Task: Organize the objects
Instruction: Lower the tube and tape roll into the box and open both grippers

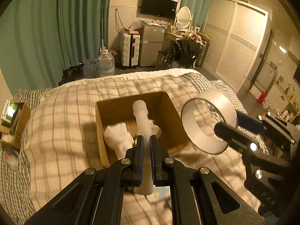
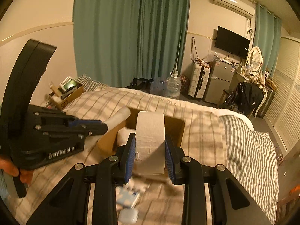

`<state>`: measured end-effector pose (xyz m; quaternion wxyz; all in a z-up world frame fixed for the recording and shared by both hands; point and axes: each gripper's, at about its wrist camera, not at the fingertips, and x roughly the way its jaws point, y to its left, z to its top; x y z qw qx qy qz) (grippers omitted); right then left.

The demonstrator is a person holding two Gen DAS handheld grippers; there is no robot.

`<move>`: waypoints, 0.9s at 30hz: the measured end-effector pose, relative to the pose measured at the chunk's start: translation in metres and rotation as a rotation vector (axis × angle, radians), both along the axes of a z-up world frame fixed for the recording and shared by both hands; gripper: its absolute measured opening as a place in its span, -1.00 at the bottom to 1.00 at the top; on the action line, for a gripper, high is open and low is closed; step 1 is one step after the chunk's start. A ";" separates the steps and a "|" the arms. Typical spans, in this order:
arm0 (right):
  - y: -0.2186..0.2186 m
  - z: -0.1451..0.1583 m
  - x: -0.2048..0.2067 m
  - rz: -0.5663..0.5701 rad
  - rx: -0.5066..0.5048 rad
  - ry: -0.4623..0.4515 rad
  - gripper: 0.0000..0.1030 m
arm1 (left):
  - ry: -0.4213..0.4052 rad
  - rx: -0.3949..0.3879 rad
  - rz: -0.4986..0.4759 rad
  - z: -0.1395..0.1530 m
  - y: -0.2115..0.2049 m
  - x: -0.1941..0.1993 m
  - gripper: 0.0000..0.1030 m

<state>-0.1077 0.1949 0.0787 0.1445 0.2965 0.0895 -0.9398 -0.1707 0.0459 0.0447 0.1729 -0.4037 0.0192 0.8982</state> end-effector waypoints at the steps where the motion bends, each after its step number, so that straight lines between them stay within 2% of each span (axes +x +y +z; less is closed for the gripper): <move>1: 0.000 0.000 -0.014 -0.005 0.002 -0.003 -0.45 | 0.001 -0.010 0.004 -0.002 0.002 -0.009 -0.88; 6: -0.004 -0.011 -0.072 -0.010 0.006 -0.037 -0.45 | -0.004 -0.057 0.019 -0.023 0.007 -0.059 -0.88; 14: -0.008 -0.063 -0.145 -0.034 0.012 -0.112 -0.45 | -0.060 -0.071 0.039 -0.076 0.004 -0.113 -0.88; 19: -0.004 -0.101 -0.161 -0.043 -0.003 -0.161 -0.45 | -0.087 -0.075 0.041 -0.107 0.004 -0.127 -0.88; 23: 0.003 -0.105 -0.159 -0.039 -0.025 -0.156 -0.43 | -0.109 -0.077 0.024 -0.120 0.007 -0.126 -0.76; 24: 0.004 -0.101 -0.158 -0.044 -0.021 -0.144 -0.39 | -0.112 -0.086 0.022 -0.119 0.010 -0.122 -0.73; 26: 0.009 -0.085 -0.149 -0.061 -0.020 -0.104 -0.01 | -0.102 -0.115 0.019 -0.113 0.014 -0.114 -0.64; 27: 0.013 -0.077 -0.144 -0.068 -0.026 -0.088 0.05 | -0.088 -0.131 0.018 -0.107 0.015 -0.108 -0.59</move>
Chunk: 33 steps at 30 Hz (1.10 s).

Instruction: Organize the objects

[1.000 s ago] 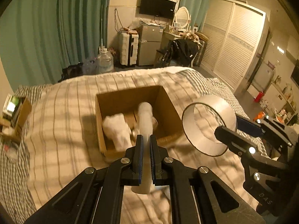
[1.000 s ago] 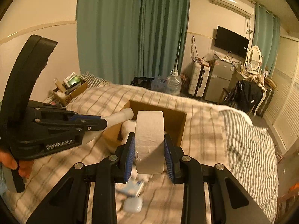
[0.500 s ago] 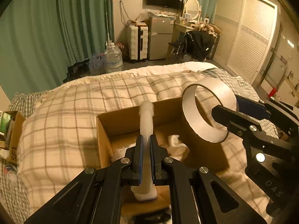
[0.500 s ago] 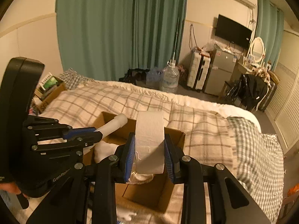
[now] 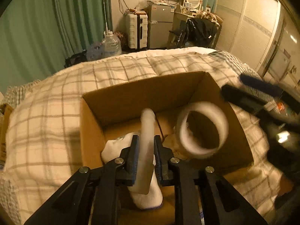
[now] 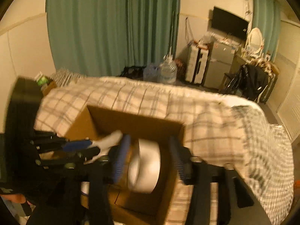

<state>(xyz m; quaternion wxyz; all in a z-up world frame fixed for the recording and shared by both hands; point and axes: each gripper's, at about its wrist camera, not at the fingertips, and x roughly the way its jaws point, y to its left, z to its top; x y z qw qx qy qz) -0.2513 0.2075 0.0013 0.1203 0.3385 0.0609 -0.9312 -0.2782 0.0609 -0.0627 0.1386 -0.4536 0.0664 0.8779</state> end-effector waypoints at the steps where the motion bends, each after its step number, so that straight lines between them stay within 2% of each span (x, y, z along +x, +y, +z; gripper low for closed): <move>1: 0.004 0.011 0.008 -0.006 -0.008 0.016 0.08 | 0.013 -0.011 -0.001 0.006 0.000 0.006 -0.39; 2: 0.007 0.020 0.015 -0.013 -0.009 0.026 0.08 | 0.033 -0.024 0.003 0.015 -0.001 0.015 0.04; 4: 0.013 0.038 0.031 -0.029 0.004 0.039 0.11 | 0.073 -0.031 0.024 0.030 -0.005 0.029 0.56; 5: 0.013 0.047 0.039 -0.034 0.013 0.050 0.14 | 0.115 -0.021 0.030 0.042 -0.009 0.043 0.63; 7: 0.017 0.065 0.061 -0.042 0.035 0.072 0.22 | 0.139 -0.014 0.023 0.057 -0.010 0.058 0.69; 11: 0.022 0.091 0.108 -0.052 0.071 0.079 0.25 | 0.172 -0.052 0.020 0.083 -0.015 0.098 0.80; 15: 0.021 0.102 0.153 -0.036 0.101 0.090 0.26 | 0.198 -0.025 0.007 0.099 -0.023 0.141 0.93; 18: 0.019 0.101 0.184 -0.025 0.114 0.093 0.29 | 0.213 -0.006 0.026 0.100 -0.031 0.172 0.96; 24: 0.010 0.062 0.217 -0.023 0.104 0.058 0.32 | 0.211 -0.001 0.167 0.069 -0.047 0.213 1.00; 28: -0.003 0.016 0.219 -0.014 0.110 0.017 0.32 | 0.210 0.027 0.256 0.037 -0.054 0.228 1.00; 30: -0.010 -0.008 0.215 0.006 0.116 -0.024 0.32 | 0.193 0.068 0.281 0.014 -0.057 0.231 1.00; 31: -0.014 -0.021 0.213 0.018 0.120 -0.046 0.32 | 0.182 0.066 0.279 0.009 -0.059 0.234 1.00; 33: -0.019 -0.046 0.208 0.029 0.137 -0.087 0.32 | 0.159 0.014 0.295 -0.008 -0.057 0.233 1.00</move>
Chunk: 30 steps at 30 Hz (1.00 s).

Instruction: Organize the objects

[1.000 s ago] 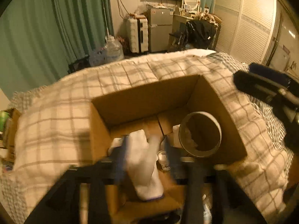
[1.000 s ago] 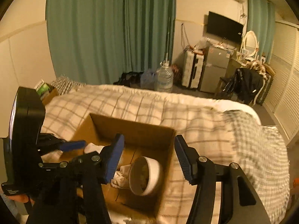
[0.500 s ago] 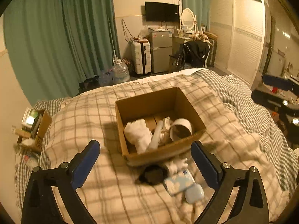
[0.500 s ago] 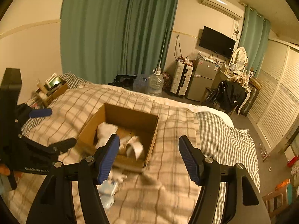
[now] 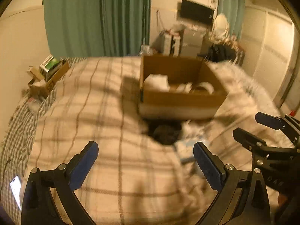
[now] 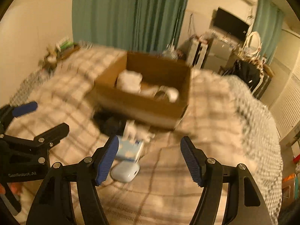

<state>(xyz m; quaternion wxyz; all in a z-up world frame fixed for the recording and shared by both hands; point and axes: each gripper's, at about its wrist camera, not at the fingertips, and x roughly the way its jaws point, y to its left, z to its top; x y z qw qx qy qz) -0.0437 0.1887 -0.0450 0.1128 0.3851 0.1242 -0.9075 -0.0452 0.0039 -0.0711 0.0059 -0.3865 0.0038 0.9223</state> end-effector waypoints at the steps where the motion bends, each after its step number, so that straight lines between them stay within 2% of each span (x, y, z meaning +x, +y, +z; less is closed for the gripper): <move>1: -0.001 -0.012 -0.002 0.000 0.008 -0.024 0.32 | -0.006 -0.018 0.007 -0.005 0.000 0.000 1.00; 3: -0.004 -0.034 -0.007 0.006 0.022 -0.079 0.32 | -0.025 -0.027 0.011 -0.015 -0.001 0.000 1.00; 7: -0.005 -0.065 -0.015 0.010 0.022 -0.181 0.32 | -0.068 0.013 0.044 -0.028 -0.013 -0.002 1.00; 12: -0.021 -0.082 -0.017 0.062 0.061 -0.240 0.32 | -0.099 0.071 0.067 -0.037 -0.025 -0.005 1.00; 17: -0.032 -0.099 -0.020 0.098 0.112 -0.306 0.32 | -0.098 0.070 0.062 -0.036 -0.024 -0.004 1.00; 19: -0.032 -0.101 -0.020 0.099 0.115 -0.312 0.28 | -0.100 0.068 0.063 -0.036 -0.024 -0.004 1.00; 20: -0.032 -0.100 -0.019 0.102 0.110 -0.310 0.08 | -0.102 0.067 0.063 -0.037 -0.024 -0.004 1.00; 26: -0.023 -0.086 -0.014 0.077 0.059 -0.256 0.06 | -0.108 0.045 0.066 -0.036 -0.020 -0.004 1.00; 30: -0.003 -0.057 -0.010 0.040 -0.030 -0.193 0.06 | -0.122 0.022 0.051 -0.035 -0.014 -0.009 1.00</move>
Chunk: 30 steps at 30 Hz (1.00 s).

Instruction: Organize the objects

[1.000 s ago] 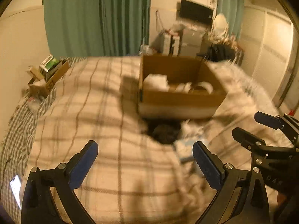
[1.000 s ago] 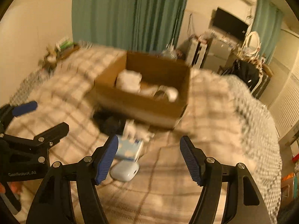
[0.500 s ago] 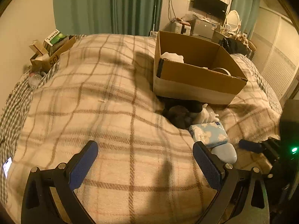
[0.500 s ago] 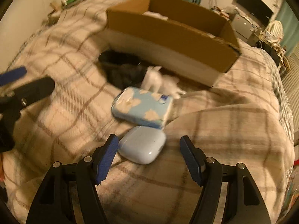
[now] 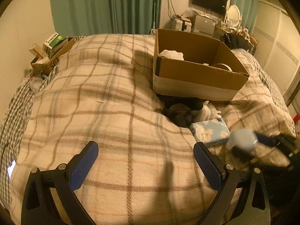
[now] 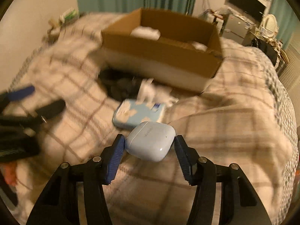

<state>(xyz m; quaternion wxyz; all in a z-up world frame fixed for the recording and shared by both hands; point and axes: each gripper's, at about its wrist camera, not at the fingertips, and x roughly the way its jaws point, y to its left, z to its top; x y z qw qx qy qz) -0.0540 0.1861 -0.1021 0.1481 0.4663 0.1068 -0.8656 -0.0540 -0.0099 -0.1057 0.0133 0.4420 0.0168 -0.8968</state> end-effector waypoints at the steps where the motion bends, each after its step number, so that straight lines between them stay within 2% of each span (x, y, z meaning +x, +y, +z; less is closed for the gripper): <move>1: 0.005 0.008 -0.004 -0.005 -0.012 0.011 0.06 | -0.004 -0.006 -0.009 0.001 0.004 -0.003 1.00; 6: 0.016 0.045 -0.027 -0.021 -0.002 0.091 0.06 | -0.006 -0.015 -0.088 0.004 0.029 -0.021 1.00; 10: 0.018 0.060 -0.054 -0.033 0.019 0.121 0.06 | -0.012 -0.033 -0.122 0.000 0.047 -0.043 1.00; 14: 0.023 0.056 -0.069 -0.038 0.013 0.135 0.06 | -0.050 -0.040 -0.105 -0.014 0.054 -0.072 1.00; 19: 0.025 0.032 -0.075 -0.026 -0.007 0.097 0.05 | -0.093 0.016 -0.072 -0.028 0.051 -0.096 1.00; 24: 0.028 0.029 -0.076 -0.020 -0.026 0.096 0.04 | -0.128 0.049 -0.063 -0.039 0.047 -0.108 1.00; 27: 0.029 0.028 -0.075 -0.020 -0.031 0.098 0.03 | -0.154 0.077 -0.066 -0.046 0.043 -0.109 0.84; 28: 0.030 0.028 -0.074 -0.023 -0.031 0.098 -0.01 | -0.162 0.090 -0.073 -0.048 0.043 -0.109 0.66; 29: 0.029 0.028 -0.074 -0.025 -0.030 0.098 -0.27 | -0.173 0.116 -0.085 -0.049 0.042 -0.109 0.51; 30: 0.029 0.029 -0.073 -0.023 -0.029 0.099 -0.50 | -0.183 0.133 -0.096 -0.050 0.042 -0.109 0.51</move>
